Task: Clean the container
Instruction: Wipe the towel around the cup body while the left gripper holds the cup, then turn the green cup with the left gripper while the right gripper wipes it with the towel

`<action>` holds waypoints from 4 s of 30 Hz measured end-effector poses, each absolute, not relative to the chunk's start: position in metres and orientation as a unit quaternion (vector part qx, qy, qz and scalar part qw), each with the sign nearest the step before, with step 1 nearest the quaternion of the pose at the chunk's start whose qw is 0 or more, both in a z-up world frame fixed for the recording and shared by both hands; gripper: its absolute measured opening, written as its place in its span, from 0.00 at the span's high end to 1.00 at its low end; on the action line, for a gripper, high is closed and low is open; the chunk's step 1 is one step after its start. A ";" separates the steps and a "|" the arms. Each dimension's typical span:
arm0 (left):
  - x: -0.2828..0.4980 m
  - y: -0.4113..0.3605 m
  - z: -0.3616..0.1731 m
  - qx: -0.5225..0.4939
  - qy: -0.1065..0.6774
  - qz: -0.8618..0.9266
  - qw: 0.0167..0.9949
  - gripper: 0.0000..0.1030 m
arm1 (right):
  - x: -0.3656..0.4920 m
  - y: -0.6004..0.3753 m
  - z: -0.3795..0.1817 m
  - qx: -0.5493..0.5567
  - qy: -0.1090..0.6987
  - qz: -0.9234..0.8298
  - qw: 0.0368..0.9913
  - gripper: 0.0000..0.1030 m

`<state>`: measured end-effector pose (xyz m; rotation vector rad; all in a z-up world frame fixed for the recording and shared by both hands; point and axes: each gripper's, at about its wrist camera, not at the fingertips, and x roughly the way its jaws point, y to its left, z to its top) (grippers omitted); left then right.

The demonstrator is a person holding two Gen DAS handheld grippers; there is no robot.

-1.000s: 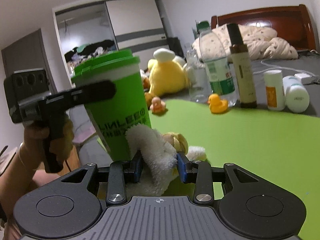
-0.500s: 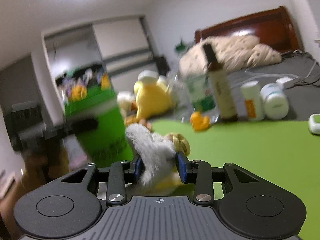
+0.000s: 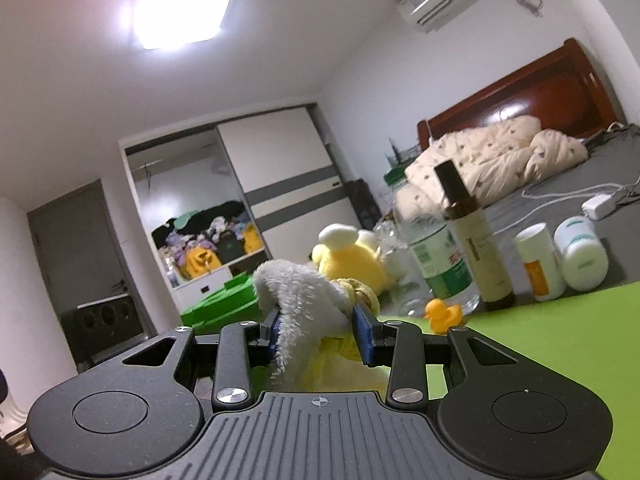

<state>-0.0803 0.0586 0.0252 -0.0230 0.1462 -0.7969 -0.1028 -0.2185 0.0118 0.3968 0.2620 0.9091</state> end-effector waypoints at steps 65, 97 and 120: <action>-0.045 0.045 0.022 -0.009 0.088 -0.364 0.927 0.20 | -0.116 -0.260 0.003 0.165 0.135 0.278 0.937 0.64; -0.088 0.018 0.028 -0.084 0.070 -0.218 0.970 0.00 | -0.101 -0.251 -0.001 0.157 0.144 0.298 0.930 0.64; -0.103 -0.050 0.030 -0.069 0.034 -0.048 0.996 0.16 | -0.107 -0.258 0.002 0.162 0.151 0.300 0.928 0.64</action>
